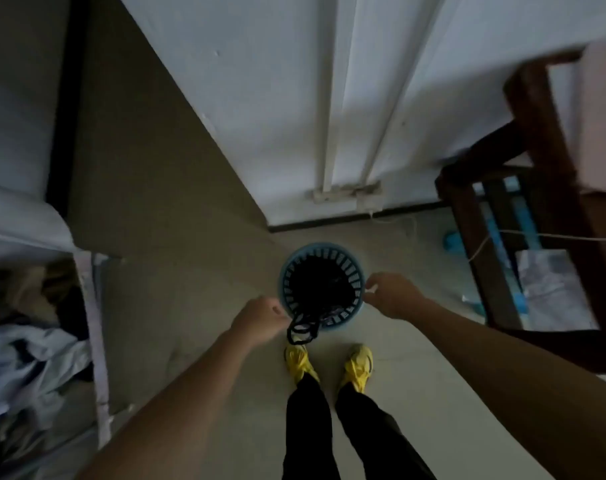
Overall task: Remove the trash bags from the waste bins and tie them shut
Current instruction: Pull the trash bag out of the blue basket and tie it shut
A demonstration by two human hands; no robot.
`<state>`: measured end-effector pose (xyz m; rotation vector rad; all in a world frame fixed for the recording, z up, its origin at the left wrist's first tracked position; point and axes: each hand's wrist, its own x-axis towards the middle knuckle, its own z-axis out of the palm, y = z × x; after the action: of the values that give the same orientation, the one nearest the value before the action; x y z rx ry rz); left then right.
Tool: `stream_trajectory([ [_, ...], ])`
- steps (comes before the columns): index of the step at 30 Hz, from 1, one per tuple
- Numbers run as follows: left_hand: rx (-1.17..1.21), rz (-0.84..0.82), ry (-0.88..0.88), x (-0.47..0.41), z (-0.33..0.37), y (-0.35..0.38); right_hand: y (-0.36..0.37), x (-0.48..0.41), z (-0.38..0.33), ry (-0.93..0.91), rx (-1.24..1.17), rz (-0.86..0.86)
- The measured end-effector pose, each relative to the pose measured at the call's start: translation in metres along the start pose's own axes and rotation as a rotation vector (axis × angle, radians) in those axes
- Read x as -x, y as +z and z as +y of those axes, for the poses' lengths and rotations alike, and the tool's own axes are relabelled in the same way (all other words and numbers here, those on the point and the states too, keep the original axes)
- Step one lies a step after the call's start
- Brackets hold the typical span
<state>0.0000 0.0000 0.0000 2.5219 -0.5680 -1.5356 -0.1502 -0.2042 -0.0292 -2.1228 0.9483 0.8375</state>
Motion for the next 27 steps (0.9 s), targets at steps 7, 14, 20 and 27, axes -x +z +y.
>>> stream_trajectory([
  [7,0.059,-0.028,-0.1,-0.119,-0.056,0.09,0.117,-0.112,0.032,0.272,-0.457,-0.118],
  [14,0.057,0.102,-0.208,-0.225,-0.105,0.161,0.225,-0.214,0.045,0.557,-0.8,-0.056],
  [20,0.232,0.228,-0.214,-0.273,-0.138,0.183,0.269,-0.269,0.043,0.727,-1.077,-0.039],
  [27,0.312,0.333,-0.216,-0.264,-0.126,0.159,0.23,-0.258,0.047,0.694,-1.138,0.081],
])
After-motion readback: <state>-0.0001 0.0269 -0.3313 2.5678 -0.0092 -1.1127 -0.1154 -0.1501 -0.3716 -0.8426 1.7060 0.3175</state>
